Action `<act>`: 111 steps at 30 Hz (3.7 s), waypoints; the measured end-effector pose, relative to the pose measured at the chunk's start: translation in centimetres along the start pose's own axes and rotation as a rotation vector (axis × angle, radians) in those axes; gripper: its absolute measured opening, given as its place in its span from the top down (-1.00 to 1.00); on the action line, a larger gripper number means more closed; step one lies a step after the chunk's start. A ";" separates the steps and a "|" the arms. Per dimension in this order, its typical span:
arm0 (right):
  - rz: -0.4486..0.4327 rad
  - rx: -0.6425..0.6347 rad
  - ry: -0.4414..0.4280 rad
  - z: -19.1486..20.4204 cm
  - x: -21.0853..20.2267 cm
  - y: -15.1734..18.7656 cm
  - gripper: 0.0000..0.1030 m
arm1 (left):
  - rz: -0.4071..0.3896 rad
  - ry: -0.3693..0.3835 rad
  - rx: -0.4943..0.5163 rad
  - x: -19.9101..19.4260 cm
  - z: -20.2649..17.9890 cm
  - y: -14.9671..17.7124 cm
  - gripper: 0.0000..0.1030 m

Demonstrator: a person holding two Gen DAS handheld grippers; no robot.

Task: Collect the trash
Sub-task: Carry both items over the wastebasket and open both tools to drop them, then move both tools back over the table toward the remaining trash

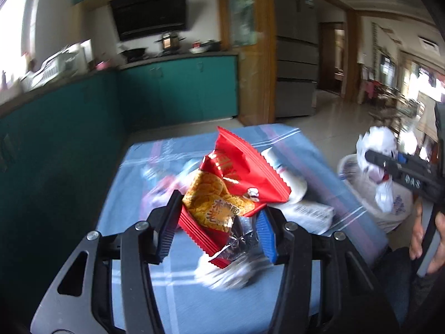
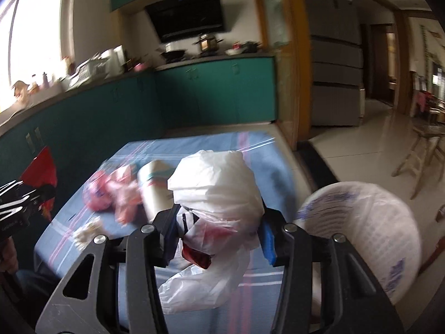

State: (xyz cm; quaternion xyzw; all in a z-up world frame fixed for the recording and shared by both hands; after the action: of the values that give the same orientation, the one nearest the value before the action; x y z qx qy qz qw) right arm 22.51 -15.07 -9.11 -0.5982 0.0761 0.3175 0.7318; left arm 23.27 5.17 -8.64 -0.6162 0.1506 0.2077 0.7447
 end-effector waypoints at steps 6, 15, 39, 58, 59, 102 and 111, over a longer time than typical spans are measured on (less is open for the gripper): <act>-0.107 0.084 0.203 -10.2 -5.4 -1.4 0.07 | 0.061 0.193 0.065 2.0 -9.8 -3.4 -0.02; -0.070 0.255 0.341 -20.2 -5.9 4.4 0.07 | 0.111 0.367 0.235 4.9 -26.0 -3.5 -0.03; -0.046 0.293 0.408 -22.9 -7.4 6.0 -0.55 | 0.090 0.289 0.315 7.9 -28.6 -3.2 -0.67; -0.181 -0.127 0.133 -4.8 0.2 -5.7 -0.94 | -0.074 -0.022 -0.179 6.8 -3.8 -6.7 -0.94; -0.167 -0.127 0.103 -4.1 1.0 -6.0 -0.94 | -0.045 -0.031 -0.209 7.2 -2.7 -6.4 -0.94; 0.196 -0.066 -0.034 -1.0 11.0 2.3 -0.55 | 0.126 -0.198 -0.198 10.2 3.6 -2.1 -0.94; 0.262 -0.105 -0.041 0.0 12.3 3.8 -0.55 | 0.176 -0.206 -0.152 10.9 3.2 -0.9 -0.94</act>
State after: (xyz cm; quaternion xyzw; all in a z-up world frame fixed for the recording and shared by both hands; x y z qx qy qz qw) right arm 30.09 -10.11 -18.32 -0.6141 0.1221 0.4261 0.6531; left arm 33.13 9.55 -12.47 -0.6307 0.1105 0.3452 0.6862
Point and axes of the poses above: each gripper's, at about its wrist camera, not at the fingertips, and x roughly the way its jaws point, z to its left, y to its underside, the point moved 8 cm from there along x, roughly the way its jaws point, and after that the axes turned 15 degrees about -y, right-handed, at the moved point
